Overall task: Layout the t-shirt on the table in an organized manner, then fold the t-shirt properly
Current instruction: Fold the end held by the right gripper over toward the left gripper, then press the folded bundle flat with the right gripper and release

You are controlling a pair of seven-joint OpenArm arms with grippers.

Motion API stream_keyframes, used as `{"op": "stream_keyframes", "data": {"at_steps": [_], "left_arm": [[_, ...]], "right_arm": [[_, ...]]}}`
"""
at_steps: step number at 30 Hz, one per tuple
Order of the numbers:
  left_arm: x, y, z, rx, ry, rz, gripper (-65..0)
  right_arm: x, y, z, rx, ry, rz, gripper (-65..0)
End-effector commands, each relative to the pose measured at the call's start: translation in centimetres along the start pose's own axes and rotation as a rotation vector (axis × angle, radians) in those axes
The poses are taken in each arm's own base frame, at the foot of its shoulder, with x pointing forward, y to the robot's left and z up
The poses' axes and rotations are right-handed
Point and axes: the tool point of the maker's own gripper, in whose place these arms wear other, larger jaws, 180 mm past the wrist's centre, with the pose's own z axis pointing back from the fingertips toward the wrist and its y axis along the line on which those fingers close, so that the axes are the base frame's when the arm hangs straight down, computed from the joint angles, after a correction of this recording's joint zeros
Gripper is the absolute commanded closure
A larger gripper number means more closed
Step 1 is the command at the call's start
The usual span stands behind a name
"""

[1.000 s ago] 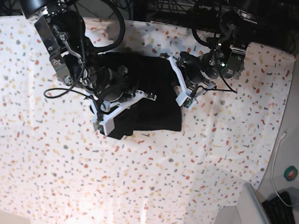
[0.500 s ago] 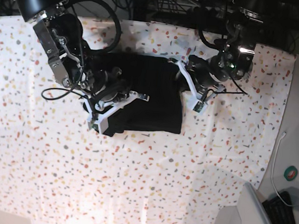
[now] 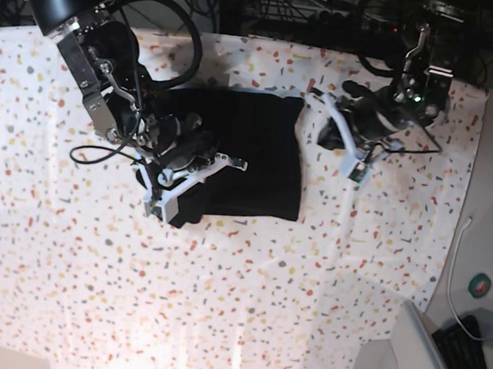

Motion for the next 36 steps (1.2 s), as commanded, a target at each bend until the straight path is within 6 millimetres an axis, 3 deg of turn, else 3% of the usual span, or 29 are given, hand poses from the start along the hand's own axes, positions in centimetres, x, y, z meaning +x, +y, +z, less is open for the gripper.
{"op": "stream_keyframes", "data": {"at_steps": [1, 4, 9, 12, 16, 19, 24, 28, 29, 32, 36], "left_arm": [[0.7, 2.1, 1.5, 0.055, -0.033, 0.008, 0.0], [-0.8, 7.5, 5.0, 0.211, 0.005, 0.081, 0.0], [-4.5, 17.1, 13.0, 0.511, 0.068, 0.267, 0.0], [-5.6, 20.1, 16.7, 0.598, 0.088, 0.281, 0.0], [-6.6, 21.9, 18.9, 0.636, 0.099, 0.283, 0.0], [-7.3, 22.4, 19.4, 0.645, 0.108, 0.297, 0.0], [-8.3, 22.3, 18.9, 0.632, 0.129, 0.321, 0.0], [-8.3, 22.4, 18.7, 0.629, 0.123, 0.329, 0.0], [-8.2, 22.5, 18.7, 0.630, 0.121, 0.330, 0.0], [-8.2, 23.1, 19.1, 0.640, 0.125, 0.325, 0.0], [-9.3, 23.5, 19.3, 0.640, 0.151, 0.341, 0.0]], "right_arm": [[1.1, 1.2, 0.3, 0.033, -0.031, 0.006, -13.5], [1.1, 1.3, 0.2, 0.035, -0.030, 0.006, -23.7], [0.7, 2.9, -0.2, 0.061, -0.017, 0.039, -36.3], [-0.2, 3.5, -1.3, 0.058, 0.016, 0.024, -37.8], [-1.0, 4.7, -2.5, 0.064, 0.049, 0.010, -37.7], [-1.4, 6.5, -2.6, 0.074, 0.039, 0.124, -37.7], [-3.2, 11.7, -2.4, 0.142, 0.037, 0.270, -38.0], [-4.2, 15.1, -1.2, 0.209, 0.014, 0.441, -37.7], [-4.1, 15.2, -0.6, 0.221, 0.001, 0.455, -37.7], [-2.6, 13.2, 1.4, 0.220, -0.052, 0.445, -37.7], [1.1, 7.2, 2.4, 0.077, -0.129, 0.272, -37.5]]}}
